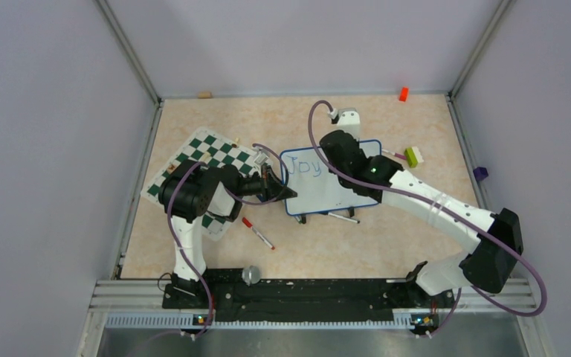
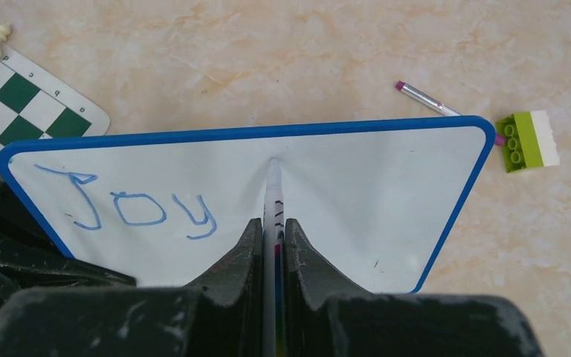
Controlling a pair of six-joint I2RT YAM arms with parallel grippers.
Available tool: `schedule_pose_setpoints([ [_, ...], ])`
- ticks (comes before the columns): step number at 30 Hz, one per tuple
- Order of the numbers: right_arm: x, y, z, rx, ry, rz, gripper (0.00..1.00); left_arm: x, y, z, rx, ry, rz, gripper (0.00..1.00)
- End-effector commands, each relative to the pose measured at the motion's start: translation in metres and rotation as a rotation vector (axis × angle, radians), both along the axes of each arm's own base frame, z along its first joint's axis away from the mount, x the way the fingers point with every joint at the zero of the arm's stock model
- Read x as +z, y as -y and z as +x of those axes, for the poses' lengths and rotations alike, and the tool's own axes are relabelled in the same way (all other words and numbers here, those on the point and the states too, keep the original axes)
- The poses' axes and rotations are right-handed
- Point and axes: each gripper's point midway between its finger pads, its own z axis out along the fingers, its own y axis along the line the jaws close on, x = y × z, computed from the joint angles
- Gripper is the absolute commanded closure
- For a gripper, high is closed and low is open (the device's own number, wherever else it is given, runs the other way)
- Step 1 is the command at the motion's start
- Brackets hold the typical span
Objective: Write a sentence on the whiteboard
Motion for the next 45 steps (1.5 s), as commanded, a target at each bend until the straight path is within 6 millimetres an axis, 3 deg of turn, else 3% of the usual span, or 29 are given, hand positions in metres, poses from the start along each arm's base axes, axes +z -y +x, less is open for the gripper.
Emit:
schedule_pose_setpoints([
  [1,0.023,-0.001,0.007,0.007,0.056,0.059,1.00,0.013,0.000,-0.005,-0.036,0.173,-0.022,1.00],
  [10,0.018,-0.015,0.012,0.051,0.036,0.074,1.00,0.013,0.000,-0.005,-0.036,0.173,-0.022,1.00],
  [16,0.017,0.001,0.013,-0.015,0.043,0.040,1.00,0.014,0.001,-0.006,-0.036,0.177,-0.023,1.00],
  [21,0.014,-0.008,0.012,0.020,0.029,0.057,1.00,0.014,0.000,-0.006,-0.037,0.177,-0.023,1.00],
  [26,0.009,0.002,0.013,-0.029,0.031,0.029,1.00,0.014,0.000,-0.006,-0.037,0.177,-0.023,1.00],
  [35,0.009,-0.006,0.011,0.010,0.016,0.051,1.00,0.014,0.000,-0.006,-0.037,0.180,-0.023,1.00],
  [45,-0.006,0.003,0.002,-0.003,-0.014,0.040,1.00,0.015,0.000,-0.006,-0.037,0.184,-0.024,1.00],
])
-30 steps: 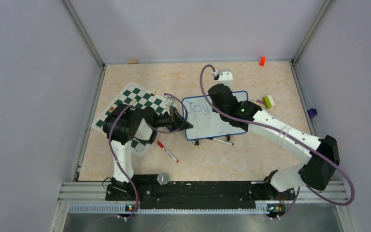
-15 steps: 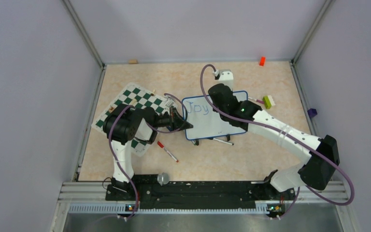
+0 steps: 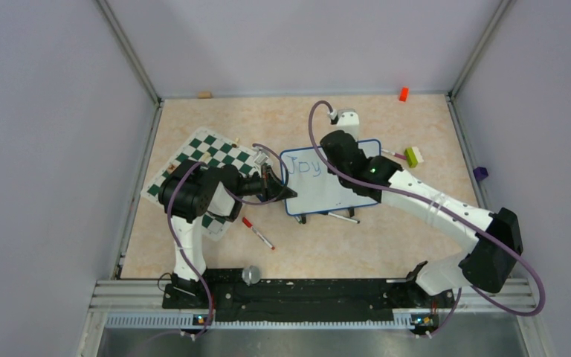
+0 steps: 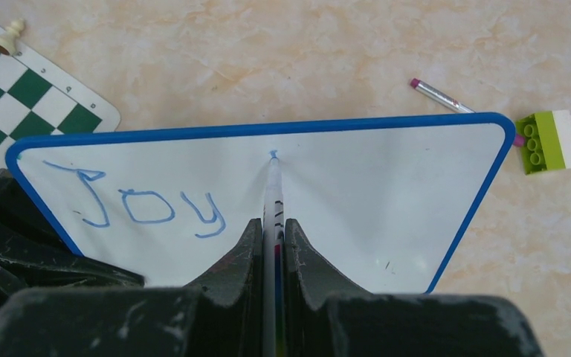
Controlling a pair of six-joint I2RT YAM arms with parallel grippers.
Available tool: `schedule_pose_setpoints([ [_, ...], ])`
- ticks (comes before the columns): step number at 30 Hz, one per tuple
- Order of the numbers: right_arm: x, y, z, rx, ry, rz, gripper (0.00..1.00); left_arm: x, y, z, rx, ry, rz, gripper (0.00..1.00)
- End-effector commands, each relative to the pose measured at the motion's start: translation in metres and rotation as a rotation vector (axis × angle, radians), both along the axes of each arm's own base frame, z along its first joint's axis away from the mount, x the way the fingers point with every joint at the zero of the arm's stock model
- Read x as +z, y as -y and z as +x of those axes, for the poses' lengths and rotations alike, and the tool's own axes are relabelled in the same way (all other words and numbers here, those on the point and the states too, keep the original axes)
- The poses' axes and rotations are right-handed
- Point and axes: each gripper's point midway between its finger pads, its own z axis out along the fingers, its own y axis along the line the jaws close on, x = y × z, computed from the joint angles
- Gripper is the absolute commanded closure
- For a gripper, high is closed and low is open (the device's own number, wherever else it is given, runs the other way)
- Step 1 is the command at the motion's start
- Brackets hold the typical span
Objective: Write a sentence on the whiteboard
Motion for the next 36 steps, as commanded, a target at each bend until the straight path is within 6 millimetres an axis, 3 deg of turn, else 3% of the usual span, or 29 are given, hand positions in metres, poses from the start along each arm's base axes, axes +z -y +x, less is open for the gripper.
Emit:
schedule_pose_setpoints([
  [1,-0.006,0.008,-0.004,-0.014,-0.016,0.008,1.00,0.016,0.000,-0.006,-0.037,0.186,-0.025,1.00],
  [10,-0.022,0.011,-0.016,0.002,-0.064,0.016,1.00,0.016,0.000,-0.006,-0.036,0.185,-0.025,1.00],
  [16,-0.020,0.011,-0.018,0.010,-0.072,0.020,1.00,0.016,0.000,-0.006,-0.037,0.186,-0.025,1.00],
  [27,0.017,0.017,-0.029,0.040,-0.013,0.100,1.00,0.015,0.000,-0.006,-0.036,0.184,-0.024,1.00],
  [36,0.029,0.019,-0.019,0.009,0.044,0.085,1.00,0.015,0.000,-0.006,-0.037,0.184,-0.024,1.00],
])
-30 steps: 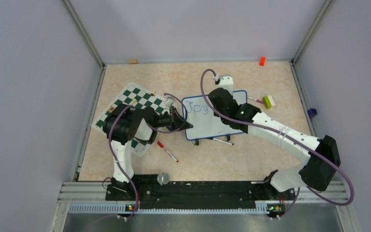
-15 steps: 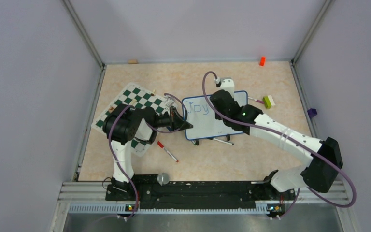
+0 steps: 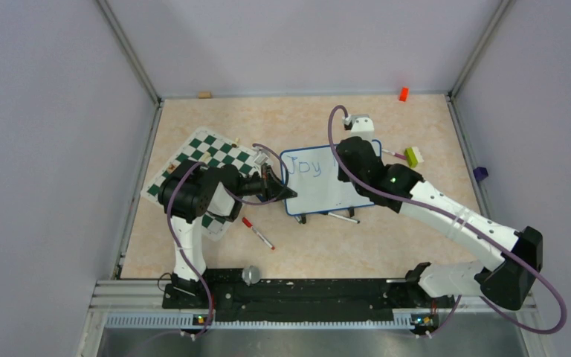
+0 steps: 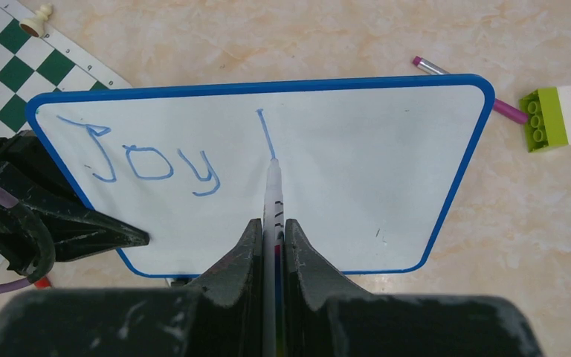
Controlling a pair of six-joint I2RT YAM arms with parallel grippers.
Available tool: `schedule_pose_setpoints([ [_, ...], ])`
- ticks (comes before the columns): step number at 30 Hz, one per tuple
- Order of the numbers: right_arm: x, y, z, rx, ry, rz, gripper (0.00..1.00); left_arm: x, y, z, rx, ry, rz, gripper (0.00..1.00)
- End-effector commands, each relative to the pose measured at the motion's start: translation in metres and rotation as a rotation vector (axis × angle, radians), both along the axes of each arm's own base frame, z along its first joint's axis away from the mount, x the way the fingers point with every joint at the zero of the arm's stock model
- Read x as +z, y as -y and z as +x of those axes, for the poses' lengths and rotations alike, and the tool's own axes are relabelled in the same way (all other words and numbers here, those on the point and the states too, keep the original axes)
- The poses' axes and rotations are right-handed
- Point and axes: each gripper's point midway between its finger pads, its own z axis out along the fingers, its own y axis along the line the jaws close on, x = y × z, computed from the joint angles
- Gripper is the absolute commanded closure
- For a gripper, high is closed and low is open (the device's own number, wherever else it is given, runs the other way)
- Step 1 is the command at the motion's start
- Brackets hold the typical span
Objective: Write a sentence on the whiteboard
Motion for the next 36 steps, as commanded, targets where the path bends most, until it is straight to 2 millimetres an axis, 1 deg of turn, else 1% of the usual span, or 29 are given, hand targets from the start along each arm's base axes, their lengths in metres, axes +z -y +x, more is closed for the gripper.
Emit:
schedule_pose_setpoints([
  [1,0.024,-0.001,0.014,-0.021,0.075,0.032,1.00,0.015,0.000,-0.006,-0.037,0.183,-0.026,1.00],
  [5,0.028,-0.008,0.018,-0.008,0.087,0.040,1.00,0.015,0.000,-0.006,-0.037,0.184,-0.025,1.00],
  [10,0.020,-0.015,0.023,0.006,0.069,0.029,1.00,0.016,0.000,-0.006,-0.036,0.186,-0.026,1.00],
  [22,0.020,-0.011,0.028,-0.031,0.093,0.016,1.00,0.016,0.000,-0.006,-0.035,0.187,-0.026,1.00],
  [28,0.021,-0.017,0.029,-0.004,0.092,0.017,1.00,0.016,0.000,-0.006,-0.036,0.188,-0.027,1.00],
  [36,0.029,-0.025,0.033,0.018,0.111,0.035,1.00,0.016,0.000,-0.006,-0.037,0.188,-0.026,1.00],
])
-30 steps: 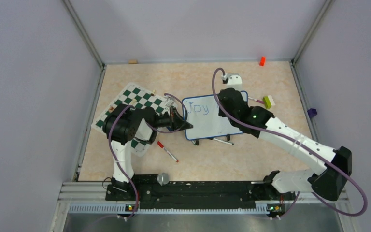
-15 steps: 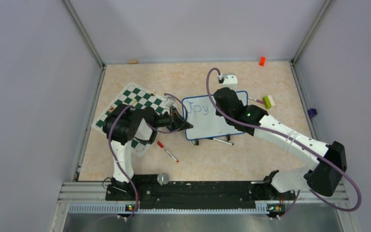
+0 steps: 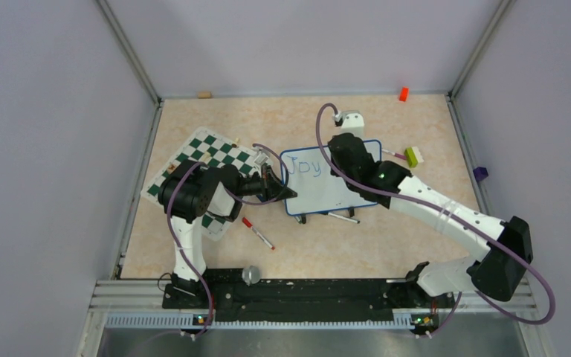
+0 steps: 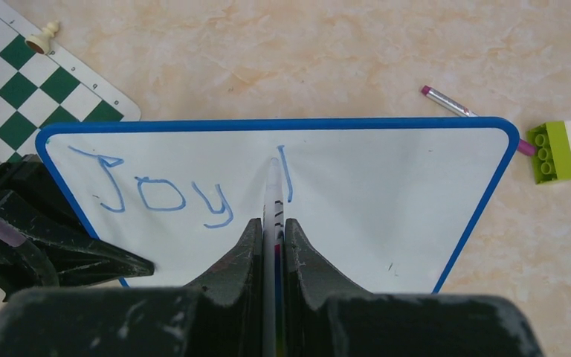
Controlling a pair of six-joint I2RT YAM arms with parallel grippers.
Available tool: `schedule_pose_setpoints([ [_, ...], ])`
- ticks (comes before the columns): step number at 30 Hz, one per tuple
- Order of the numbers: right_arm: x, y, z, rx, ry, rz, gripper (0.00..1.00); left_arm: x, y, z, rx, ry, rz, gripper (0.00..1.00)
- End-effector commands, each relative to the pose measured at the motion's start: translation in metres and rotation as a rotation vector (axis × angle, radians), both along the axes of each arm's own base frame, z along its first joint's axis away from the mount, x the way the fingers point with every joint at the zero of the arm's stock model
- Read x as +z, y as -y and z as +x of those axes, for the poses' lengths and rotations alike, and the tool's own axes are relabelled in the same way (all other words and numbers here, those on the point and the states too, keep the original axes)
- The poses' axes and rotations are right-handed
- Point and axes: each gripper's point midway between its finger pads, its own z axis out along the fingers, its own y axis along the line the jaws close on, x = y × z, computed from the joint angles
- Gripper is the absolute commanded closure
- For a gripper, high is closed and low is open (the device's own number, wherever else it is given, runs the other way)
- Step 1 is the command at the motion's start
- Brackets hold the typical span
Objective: Write a sentence on the whiteboard
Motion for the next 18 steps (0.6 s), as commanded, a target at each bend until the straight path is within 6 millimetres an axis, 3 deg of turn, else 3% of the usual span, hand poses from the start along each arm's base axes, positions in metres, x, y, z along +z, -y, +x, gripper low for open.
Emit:
schedule_pose_setpoints([
  [1,0.031,-0.011,0.014,0.011,0.068,0.061,1.00,0.017,0.000,-0.006,-0.035,0.188,-0.027,1.00],
  [18,0.024,-0.018,0.025,0.001,0.057,0.024,1.00,0.016,0.000,-0.007,-0.036,0.186,-0.026,1.00],
])
